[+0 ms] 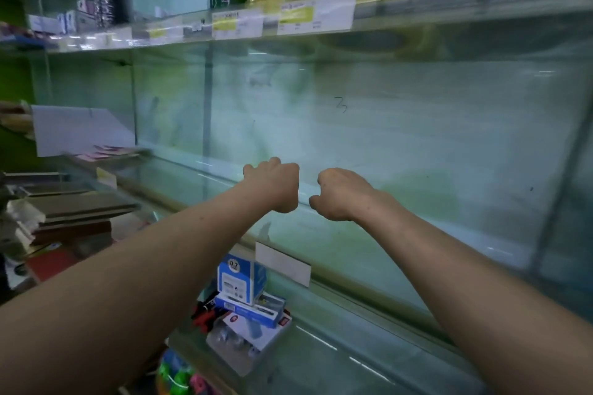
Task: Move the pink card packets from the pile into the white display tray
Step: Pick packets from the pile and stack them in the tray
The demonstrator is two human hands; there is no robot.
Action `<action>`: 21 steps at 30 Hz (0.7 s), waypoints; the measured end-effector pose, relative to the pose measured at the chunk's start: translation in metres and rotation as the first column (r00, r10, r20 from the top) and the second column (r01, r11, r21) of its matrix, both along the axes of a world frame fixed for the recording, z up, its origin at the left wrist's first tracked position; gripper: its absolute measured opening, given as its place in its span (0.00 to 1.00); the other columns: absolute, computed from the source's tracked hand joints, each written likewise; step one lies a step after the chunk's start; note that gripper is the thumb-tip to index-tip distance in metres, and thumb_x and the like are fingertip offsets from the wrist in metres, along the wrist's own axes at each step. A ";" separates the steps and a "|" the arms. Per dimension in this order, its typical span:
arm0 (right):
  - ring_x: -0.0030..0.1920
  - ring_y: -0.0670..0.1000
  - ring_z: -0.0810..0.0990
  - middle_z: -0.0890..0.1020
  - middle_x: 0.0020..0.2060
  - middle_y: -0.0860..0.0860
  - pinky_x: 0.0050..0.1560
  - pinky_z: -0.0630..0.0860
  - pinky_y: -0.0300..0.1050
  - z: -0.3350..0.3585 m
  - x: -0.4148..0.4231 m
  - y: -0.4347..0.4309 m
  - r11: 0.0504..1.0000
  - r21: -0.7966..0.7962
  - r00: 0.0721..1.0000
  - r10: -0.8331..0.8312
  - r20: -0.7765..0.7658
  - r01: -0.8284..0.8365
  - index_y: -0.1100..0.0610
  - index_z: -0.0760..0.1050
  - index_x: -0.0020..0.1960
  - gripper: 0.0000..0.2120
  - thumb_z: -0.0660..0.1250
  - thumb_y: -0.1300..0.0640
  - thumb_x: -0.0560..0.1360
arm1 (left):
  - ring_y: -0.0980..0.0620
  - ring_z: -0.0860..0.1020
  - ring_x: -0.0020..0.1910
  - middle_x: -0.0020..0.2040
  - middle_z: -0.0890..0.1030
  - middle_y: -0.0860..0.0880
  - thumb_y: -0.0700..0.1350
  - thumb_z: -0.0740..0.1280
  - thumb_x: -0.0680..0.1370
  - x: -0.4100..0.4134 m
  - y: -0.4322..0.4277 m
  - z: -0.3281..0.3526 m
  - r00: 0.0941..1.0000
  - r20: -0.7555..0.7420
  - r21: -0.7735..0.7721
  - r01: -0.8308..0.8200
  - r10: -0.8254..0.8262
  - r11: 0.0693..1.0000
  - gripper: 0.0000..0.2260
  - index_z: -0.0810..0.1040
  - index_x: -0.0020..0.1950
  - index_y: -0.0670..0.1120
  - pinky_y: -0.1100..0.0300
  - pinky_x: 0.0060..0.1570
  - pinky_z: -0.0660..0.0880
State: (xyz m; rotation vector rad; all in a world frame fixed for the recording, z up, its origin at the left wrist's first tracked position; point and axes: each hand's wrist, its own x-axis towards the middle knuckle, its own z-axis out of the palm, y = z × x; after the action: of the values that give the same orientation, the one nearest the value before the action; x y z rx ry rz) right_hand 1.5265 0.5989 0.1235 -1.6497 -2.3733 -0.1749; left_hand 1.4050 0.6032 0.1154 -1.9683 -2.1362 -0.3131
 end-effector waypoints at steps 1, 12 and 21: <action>0.43 0.55 0.70 0.66 0.34 0.50 0.29 0.60 0.41 0.000 -0.008 0.003 1.000 0.000 1.000 -0.006 0.002 0.006 0.54 0.58 0.34 0.16 0.61 0.58 0.76 | 0.44 0.70 0.61 0.61 0.69 0.45 0.45 0.63 0.76 -0.009 0.005 -0.001 1.000 0.002 0.000 0.009 -0.009 1.000 0.21 0.66 0.68 0.49 0.49 0.60 0.64; 0.43 0.55 0.69 0.68 0.37 0.51 0.30 0.62 0.43 0.004 -0.142 0.033 0.998 -0.008 0.998 -0.060 -0.010 0.060 0.55 0.59 0.34 0.15 0.61 0.56 0.77 | 0.43 0.70 0.62 0.64 0.68 0.45 0.46 0.63 0.76 -0.143 0.044 0.009 0.997 -0.049 -0.005 0.067 -0.068 0.998 0.22 0.65 0.70 0.49 0.49 0.59 0.65; 0.44 0.55 0.69 0.65 0.34 0.50 0.32 0.61 0.43 0.003 -0.228 0.055 0.996 0.001 0.996 -0.091 0.005 0.091 0.54 0.57 0.34 0.16 0.60 0.57 0.77 | 0.43 0.71 0.61 0.62 0.69 0.45 0.45 0.63 0.76 -0.226 0.066 0.006 0.994 -0.046 -0.014 0.099 -0.099 0.995 0.18 0.66 0.66 0.49 0.47 0.60 0.64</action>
State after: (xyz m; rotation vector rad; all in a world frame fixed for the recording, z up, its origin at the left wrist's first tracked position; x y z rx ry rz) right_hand 1.2983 0.6544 0.1265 -1.7604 -2.3031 -0.1966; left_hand 1.1786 0.6697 0.1211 -2.0712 -2.0210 -0.2689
